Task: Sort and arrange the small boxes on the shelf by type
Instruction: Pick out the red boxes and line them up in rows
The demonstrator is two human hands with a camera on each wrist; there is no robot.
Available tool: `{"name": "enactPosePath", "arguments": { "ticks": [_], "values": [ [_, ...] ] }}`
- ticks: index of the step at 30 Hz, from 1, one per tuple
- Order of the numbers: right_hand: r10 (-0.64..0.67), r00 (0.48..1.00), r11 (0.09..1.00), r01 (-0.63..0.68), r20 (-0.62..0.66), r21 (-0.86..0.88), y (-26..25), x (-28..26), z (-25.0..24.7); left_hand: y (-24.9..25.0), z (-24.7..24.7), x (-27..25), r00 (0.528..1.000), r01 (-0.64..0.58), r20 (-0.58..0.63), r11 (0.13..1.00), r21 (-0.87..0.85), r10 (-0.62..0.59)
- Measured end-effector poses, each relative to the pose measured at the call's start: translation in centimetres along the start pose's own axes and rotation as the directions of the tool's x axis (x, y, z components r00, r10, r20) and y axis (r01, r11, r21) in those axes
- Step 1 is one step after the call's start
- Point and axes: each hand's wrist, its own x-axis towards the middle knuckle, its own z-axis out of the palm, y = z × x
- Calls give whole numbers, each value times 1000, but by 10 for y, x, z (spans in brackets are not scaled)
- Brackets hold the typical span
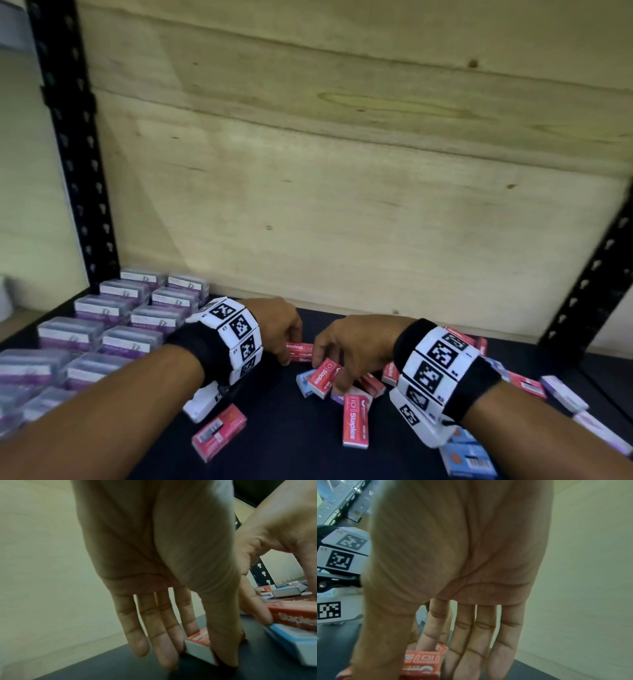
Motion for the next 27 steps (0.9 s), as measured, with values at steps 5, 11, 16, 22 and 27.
{"name": "enactPosePath", "arguments": {
  "ticks": [5,11,16,22,27],
  "values": [
    [23,999,1000,-23,-24,5,3,3,1,-9,-4,0,987,153,52,987,44,-155],
    [21,996,998,-15,-90,68,11,-3,-9,-11,-20,-4,982,11,190,1000,27,-16],
    [62,988,994,-47,-143,102,25,-3,-19,-7,-21,-1,971,-98,227,991,93,75],
    [117,979,993,-117,-169,8,34,10,-26,-16,-10,5,999,1,45,995,98,-6],
    [198,971,974,-211,-136,-86,39,31,-24,-18,-13,7,995,78,60,996,53,-81]
  ]
}}
